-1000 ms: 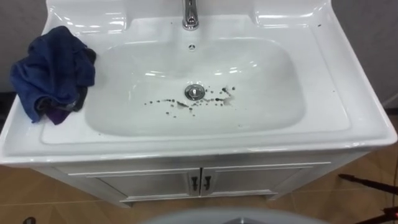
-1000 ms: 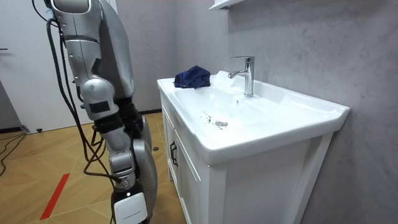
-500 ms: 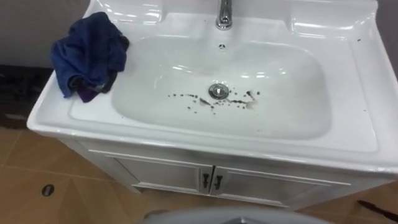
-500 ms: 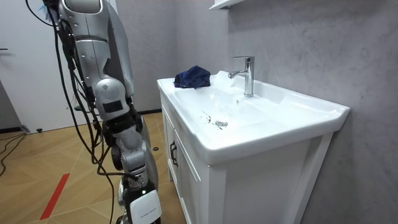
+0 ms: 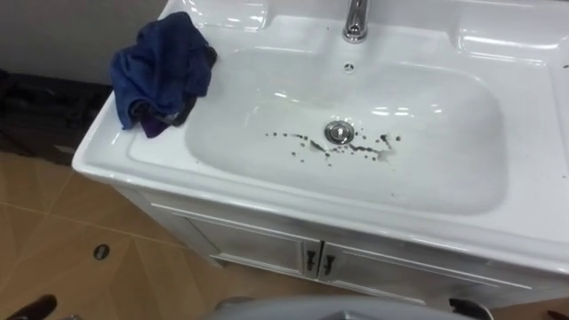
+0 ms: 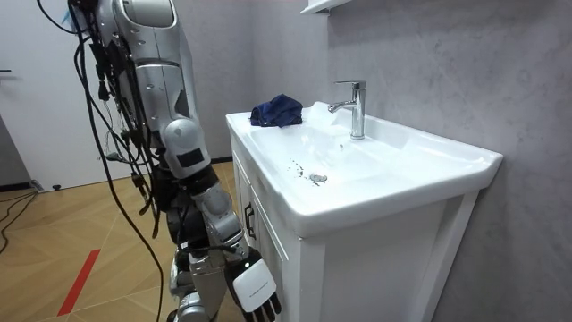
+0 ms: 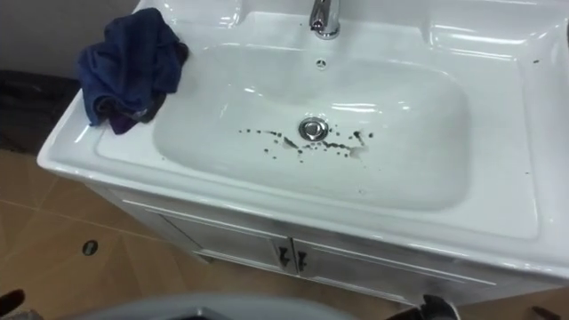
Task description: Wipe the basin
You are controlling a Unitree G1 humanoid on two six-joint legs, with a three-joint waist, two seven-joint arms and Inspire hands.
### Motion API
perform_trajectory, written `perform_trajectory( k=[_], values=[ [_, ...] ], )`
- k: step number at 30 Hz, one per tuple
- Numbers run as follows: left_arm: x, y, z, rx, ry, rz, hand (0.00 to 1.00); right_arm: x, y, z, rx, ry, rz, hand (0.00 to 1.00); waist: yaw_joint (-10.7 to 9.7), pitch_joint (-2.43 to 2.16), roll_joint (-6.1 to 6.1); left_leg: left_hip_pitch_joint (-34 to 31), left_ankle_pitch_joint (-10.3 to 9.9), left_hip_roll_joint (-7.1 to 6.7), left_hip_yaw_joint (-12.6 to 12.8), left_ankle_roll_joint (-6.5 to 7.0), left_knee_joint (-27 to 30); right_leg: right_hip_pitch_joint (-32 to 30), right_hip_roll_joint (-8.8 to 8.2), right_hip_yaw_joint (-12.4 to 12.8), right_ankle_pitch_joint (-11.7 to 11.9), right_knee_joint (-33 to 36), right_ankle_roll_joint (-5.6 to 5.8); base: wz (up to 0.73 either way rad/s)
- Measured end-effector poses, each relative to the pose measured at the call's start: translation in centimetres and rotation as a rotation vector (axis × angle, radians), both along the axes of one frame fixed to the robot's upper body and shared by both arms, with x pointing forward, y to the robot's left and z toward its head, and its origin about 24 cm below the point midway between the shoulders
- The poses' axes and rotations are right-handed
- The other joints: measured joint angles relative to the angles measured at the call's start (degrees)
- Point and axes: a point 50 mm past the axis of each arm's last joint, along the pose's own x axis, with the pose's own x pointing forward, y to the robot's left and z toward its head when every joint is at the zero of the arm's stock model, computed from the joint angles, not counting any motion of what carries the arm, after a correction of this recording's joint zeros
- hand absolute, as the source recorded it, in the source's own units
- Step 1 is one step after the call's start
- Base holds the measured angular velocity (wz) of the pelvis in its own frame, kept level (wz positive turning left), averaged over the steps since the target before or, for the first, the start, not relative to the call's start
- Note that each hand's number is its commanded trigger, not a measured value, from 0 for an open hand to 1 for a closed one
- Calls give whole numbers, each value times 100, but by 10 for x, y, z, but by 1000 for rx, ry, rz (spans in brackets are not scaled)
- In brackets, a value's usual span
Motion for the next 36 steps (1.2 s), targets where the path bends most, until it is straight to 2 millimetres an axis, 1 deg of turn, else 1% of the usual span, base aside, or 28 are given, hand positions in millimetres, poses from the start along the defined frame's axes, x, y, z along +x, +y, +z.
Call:
perform_trajectory(
  k=[1,3,7,9,12,14,18,20,22,24,25,27,28,30,35,36],
  values=[
    [3,1,4,21,-16,1,0,0,0,0,-1,-5,3,0,-12,1,6,0,1,-1,-5,0,1,2,-1,-3,0,0,0,0],
    [18,7,17,84,-82,-2,0,-1,0,0,-1,-5,5,0,-8,6,8,2,1,-5,-27,1,-3,4,-1,-1,-2,-4,3,0],
    [35,13,38,164,-192,-9,0,-2,0,0,2,-11,10,0,1,4,20,26,1,-5,17,1,-2,0,-2,60,-3,0,5,-7],
    [43,17,52,214,-252,-7,0,-4,1,0,5,-13,8,0,-15,10,18,35,1,-5,32,1,-3,-4,-3,67,-2,-14,6,0],
    [45,22,69,286,-319,41,0,-6,0,0,4,-15,4,0,-14,26,31,99,0,-4,94,1,-9,-4,-1,160,-5,-1,9,-14],
    [48,25,79,324,-357,62,0,-6,0,0,4,-16,3,0,-42,28,46,104,0,-4,91,2,-8,-4,1,181,-4,-3,10,-4],
    [57,27,101,398,-438,35,0,-13,0,0,4,-3,-8,0,-80,34,50,107,0,-4,114,2,-9,-14,8,223,-1,-1,15,-1],
    [59,26,108,419,-463,23,0,-14,0,0,5,0,-11,0,-121,33,58,112,0,-3,116,2,-12,-14,9,228,-1,1,15,0],
    [60,27,112,429,-474,15,0,-15,-1,0,4,-2,-18,0,-167,34,81,116,0,-3,116,2,-15,-10,10,230,0,1,15,0],
    [62,25,117,454,-483,-1,0,-17,-2,0,3,-7,-25,0,-234,62,110,136,0,-2,149,2,-15,-1,7,236,0,16,16,-2],
    [63,25,119,470,-480,-9,0,-17,-2,0,3,-7,-25,0,-243,68,113,140,0,-1,158,2,-15,-3,6,238,0,21,16,-4],
    [66,22,127,536,-465,-48,0,-17,-2,0,7,-5,-24,0,-332,84,121,134,0,-2,181,2,-16,-11,6,251,-3,18,20,0],
    [67,21,130,554,-463,-61,0,-17,-2,0,11,-5,-24,0,-344,83,122,127,0,-2,184,2,-16,-17,7,257,-3,15,20,0],
    [72,17,142,630,-461,-120,0,-17,-2,0,22,-4,-23,0,-384,95,103,112,0,-1,222,2,-17,-46,14,314,-2,16,22,-7],
    [76,12,155,731,-431,-196,0,-17,-2,0,30,-1,-21,0,-472,106,75,112,0,-3,294,2,-17,-71,13,385,7,6,34,-8],
    [78,11,157,745,-424,-209,0,-18,-2,0,31,3,-20,0,-495,99,81,111,0,-3,294,2,-17,-76,12,385,8,6,34,-4]
  ],
)
